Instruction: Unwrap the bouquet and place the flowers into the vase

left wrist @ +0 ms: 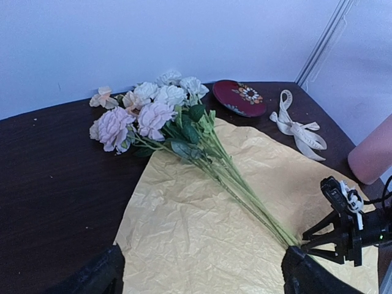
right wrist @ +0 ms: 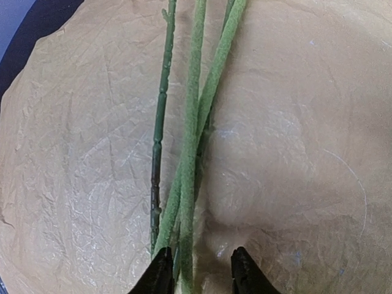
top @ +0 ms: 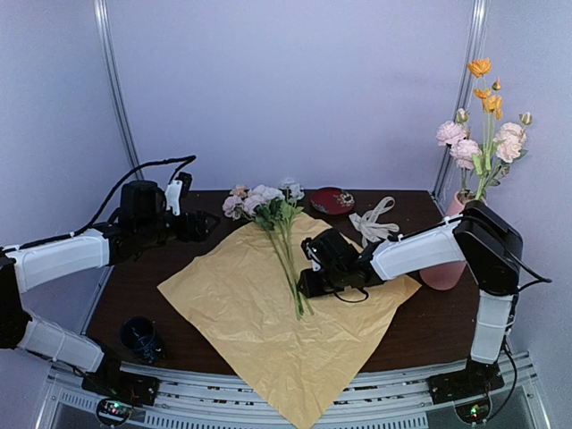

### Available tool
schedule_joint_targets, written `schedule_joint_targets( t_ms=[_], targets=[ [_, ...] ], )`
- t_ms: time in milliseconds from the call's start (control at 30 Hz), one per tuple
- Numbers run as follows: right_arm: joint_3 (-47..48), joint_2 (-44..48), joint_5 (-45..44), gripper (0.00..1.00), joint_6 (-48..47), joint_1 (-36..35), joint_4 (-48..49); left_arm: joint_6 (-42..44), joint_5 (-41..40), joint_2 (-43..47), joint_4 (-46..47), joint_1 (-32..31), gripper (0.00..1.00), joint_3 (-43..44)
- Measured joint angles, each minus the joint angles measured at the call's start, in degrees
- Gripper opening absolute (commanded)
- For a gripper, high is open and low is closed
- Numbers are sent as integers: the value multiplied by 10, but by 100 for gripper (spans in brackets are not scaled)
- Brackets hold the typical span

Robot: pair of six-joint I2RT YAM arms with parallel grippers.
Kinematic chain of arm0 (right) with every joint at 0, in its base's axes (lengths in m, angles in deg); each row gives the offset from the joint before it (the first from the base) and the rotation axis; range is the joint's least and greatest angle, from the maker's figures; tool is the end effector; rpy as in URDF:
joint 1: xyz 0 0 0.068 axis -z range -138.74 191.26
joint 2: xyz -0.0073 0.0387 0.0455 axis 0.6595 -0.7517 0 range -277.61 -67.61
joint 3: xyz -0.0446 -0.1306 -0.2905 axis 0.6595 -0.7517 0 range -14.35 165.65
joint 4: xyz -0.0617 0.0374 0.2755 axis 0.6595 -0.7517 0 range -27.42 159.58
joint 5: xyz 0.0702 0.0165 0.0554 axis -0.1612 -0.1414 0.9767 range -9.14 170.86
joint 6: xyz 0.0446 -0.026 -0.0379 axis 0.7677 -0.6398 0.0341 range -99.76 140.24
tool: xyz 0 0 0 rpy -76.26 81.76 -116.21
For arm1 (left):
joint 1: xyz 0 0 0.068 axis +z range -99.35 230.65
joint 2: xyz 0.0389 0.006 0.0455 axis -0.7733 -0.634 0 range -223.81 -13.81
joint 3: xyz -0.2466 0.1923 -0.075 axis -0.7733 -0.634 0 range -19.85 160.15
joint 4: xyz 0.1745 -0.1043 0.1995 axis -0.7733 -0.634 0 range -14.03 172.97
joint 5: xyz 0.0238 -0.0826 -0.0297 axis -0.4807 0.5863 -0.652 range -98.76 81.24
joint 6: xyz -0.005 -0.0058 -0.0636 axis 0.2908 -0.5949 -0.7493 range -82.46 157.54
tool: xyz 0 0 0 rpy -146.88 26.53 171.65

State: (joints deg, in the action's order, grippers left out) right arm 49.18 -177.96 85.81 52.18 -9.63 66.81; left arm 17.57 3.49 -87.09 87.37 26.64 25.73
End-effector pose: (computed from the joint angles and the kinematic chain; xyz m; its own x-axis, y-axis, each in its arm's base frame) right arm 0.2727 0.3423 0.1584 -0.8352 -0.1919 -0.5153 -0.4318 0.8091 0.3987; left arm 0.2779 -0.1354 0.2937 -0.5361 -0.1265 -0.8346 0.4177 0.8194 -0.3925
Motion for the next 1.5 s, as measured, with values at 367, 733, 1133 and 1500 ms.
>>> schedule_joint_targets(
  t_ms=[367, 733, 1133, 1500],
  targets=[
    [0, -15, 9, 25, 5, -1, 14, -2, 7, -11, 0, 0, 91, 0],
    [-2, -19, 14, 4, 15, -2, 29, -2, 7, -14, 0, 0, 91, 1],
    [-9, 13, 0, 0, 19, -2, 34, -2, 7, -14, 0, 0, 91, 1],
    [-9, 73, -22, 0, 24, -2, 32, -2, 4, -7, 0, 0, 90, 1]
  ],
)
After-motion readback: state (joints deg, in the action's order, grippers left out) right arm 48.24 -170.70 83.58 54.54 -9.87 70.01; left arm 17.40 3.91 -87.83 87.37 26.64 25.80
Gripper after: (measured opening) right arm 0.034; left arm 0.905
